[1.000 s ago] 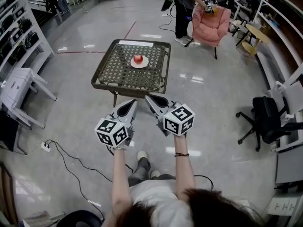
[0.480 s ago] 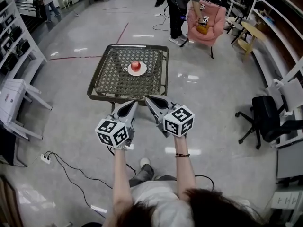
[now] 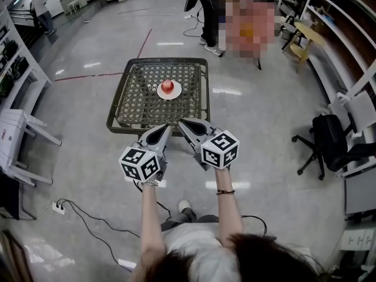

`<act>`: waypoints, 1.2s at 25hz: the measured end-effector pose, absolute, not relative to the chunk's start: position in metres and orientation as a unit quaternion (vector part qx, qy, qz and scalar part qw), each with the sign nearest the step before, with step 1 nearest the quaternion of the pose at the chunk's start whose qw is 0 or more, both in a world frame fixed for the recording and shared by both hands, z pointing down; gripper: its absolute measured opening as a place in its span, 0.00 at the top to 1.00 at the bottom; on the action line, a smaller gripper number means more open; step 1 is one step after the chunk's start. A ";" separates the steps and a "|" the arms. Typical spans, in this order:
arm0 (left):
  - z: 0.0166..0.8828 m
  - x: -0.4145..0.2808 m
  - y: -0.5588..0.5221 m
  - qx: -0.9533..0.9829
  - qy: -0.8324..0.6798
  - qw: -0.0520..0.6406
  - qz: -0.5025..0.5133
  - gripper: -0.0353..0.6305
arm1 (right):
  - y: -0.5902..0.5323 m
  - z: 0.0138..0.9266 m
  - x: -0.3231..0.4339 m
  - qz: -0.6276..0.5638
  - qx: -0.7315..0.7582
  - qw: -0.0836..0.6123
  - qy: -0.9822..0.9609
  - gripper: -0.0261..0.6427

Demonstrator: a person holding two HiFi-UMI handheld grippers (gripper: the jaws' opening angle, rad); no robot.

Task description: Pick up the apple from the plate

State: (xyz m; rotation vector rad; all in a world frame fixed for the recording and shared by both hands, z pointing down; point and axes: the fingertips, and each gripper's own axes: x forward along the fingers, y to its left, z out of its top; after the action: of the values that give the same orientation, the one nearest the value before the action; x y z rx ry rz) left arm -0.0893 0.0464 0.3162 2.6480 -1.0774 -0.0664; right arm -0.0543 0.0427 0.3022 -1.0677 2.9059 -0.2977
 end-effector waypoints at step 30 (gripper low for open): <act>0.340 -0.105 -0.043 0.914 -0.371 0.164 -0.017 0.93 | -0.053 0.330 -0.054 -0.125 -0.355 0.007 0.927 0.95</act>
State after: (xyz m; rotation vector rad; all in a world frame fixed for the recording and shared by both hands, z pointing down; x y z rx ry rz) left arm -0.1051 -0.0433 0.3405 2.6056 -1.0575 -0.0497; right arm -0.0544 -0.0527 0.3300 -1.1092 2.8991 -0.3900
